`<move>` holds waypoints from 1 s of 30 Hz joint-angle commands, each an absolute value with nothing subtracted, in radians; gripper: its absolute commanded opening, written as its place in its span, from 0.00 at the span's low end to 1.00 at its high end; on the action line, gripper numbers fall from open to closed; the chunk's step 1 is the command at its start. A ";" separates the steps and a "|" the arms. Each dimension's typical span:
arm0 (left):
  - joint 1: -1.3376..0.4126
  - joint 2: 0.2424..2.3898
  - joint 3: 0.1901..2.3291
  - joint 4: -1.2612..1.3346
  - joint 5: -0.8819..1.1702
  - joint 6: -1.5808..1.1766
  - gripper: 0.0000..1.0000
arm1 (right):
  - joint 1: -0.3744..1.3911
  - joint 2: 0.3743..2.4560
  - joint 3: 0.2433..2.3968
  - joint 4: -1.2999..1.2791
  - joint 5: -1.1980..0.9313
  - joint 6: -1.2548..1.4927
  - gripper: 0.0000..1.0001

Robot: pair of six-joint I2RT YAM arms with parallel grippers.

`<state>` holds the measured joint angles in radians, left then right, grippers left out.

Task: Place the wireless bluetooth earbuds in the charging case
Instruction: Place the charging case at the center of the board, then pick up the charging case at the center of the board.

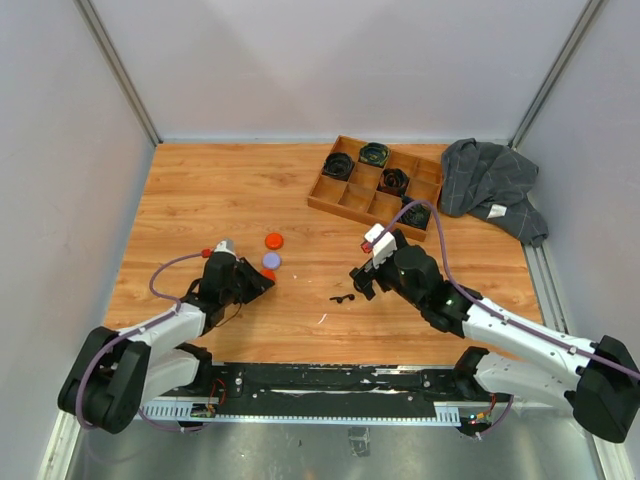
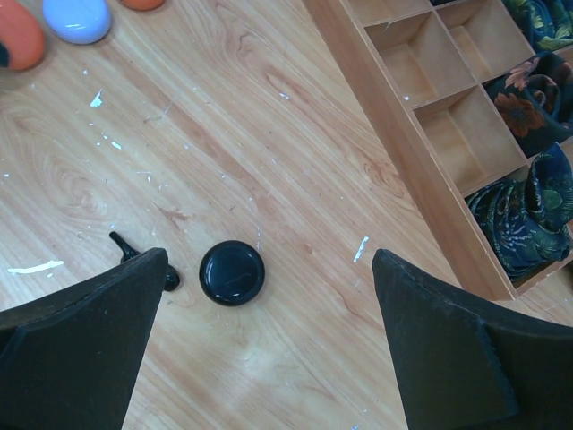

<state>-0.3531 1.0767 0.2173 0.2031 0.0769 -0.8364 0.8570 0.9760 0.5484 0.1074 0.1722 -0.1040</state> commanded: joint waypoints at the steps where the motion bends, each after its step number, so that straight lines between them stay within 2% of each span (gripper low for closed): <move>1: -0.309 1.133 0.255 0.207 0.083 -0.856 0.20 | 0.847 0.982 0.548 0.143 0.216 -0.074 0.99; 6: -0.263 1.175 0.280 0.195 0.080 -0.844 0.34 | 0.847 1.000 0.554 0.137 0.210 -0.066 0.99; 10: -0.253 1.144 0.286 0.151 0.045 -0.842 0.59 | 0.847 1.008 0.566 0.121 0.218 -0.060 0.99; 18: -0.253 1.012 0.309 0.006 -0.053 -0.792 0.90 | 0.845 1.037 0.601 0.085 0.233 -0.028 0.99; 24: -0.261 0.924 0.356 -0.089 -0.065 -0.730 0.97 | 0.828 1.135 0.694 -0.061 0.249 0.048 0.98; 30: -0.411 0.873 0.374 -0.055 -0.126 -0.662 0.97 | 0.815 1.234 0.774 -0.201 0.244 0.129 0.93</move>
